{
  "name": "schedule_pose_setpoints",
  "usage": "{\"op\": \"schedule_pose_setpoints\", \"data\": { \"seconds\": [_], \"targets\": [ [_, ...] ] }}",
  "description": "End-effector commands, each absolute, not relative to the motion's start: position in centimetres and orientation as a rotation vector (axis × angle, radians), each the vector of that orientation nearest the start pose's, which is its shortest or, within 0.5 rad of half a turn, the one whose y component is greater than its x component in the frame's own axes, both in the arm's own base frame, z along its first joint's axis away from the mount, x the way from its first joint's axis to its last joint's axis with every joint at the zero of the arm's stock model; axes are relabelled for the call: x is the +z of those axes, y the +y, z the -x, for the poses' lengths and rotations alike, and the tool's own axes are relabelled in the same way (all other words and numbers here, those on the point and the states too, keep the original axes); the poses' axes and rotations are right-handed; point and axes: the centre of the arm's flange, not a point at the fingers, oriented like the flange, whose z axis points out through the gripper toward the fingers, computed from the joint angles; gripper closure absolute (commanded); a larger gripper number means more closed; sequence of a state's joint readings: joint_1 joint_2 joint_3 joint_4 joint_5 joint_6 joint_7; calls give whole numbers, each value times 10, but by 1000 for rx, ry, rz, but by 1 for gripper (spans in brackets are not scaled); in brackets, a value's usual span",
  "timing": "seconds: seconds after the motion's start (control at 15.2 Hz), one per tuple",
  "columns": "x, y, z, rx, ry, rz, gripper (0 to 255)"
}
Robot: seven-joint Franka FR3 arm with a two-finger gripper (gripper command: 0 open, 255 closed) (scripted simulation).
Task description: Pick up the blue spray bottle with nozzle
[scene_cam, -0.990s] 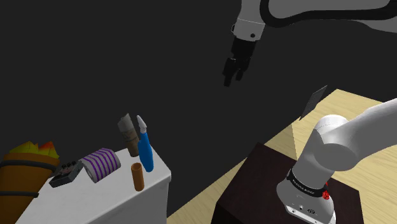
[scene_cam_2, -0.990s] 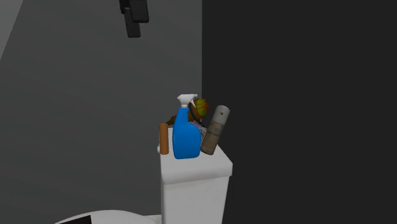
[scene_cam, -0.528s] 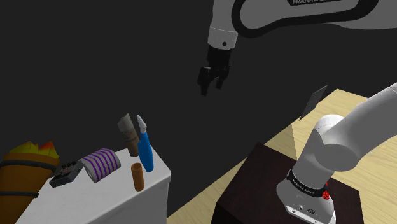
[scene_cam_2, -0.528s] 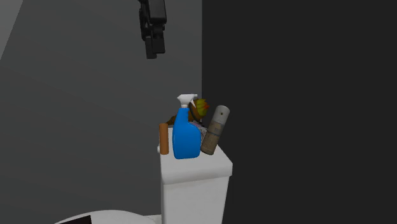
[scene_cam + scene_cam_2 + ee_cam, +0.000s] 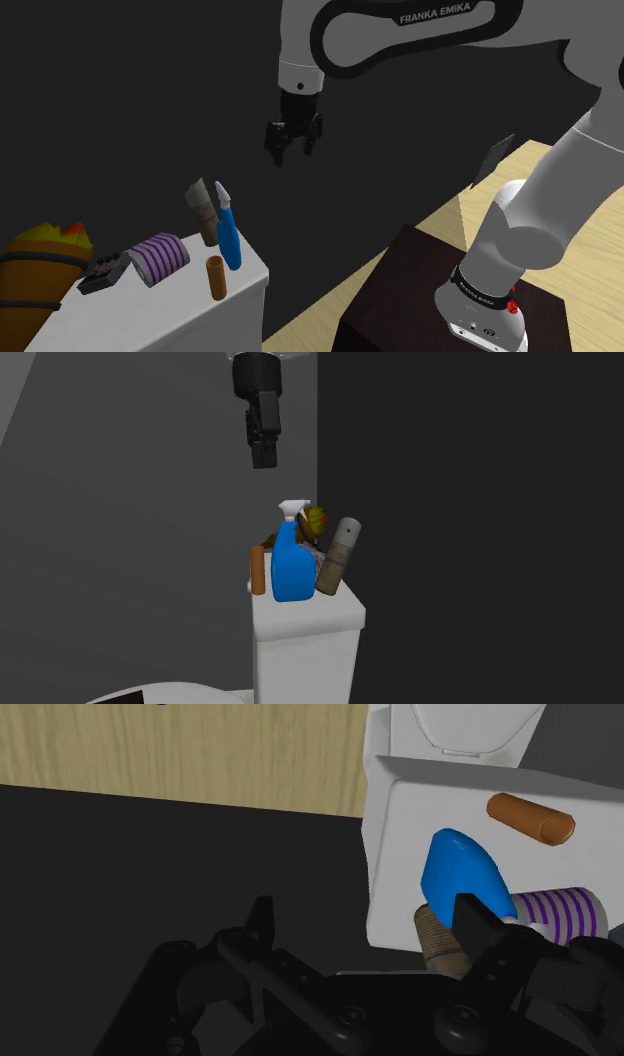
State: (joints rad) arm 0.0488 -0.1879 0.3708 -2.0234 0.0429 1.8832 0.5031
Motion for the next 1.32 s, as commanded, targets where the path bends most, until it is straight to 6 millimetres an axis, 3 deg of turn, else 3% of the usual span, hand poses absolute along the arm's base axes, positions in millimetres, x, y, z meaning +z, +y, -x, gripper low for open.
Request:
{"op": "schedule_pose_setpoints", "data": {
  "seconds": [0.0,0.73,1.25],
  "targets": [
    [517,242,-476,-59,177,3141,0],
    [470,350,-554,-7,258,3130,0],
    [430,350,-554,-7,258,3130,0]
  ]
}}
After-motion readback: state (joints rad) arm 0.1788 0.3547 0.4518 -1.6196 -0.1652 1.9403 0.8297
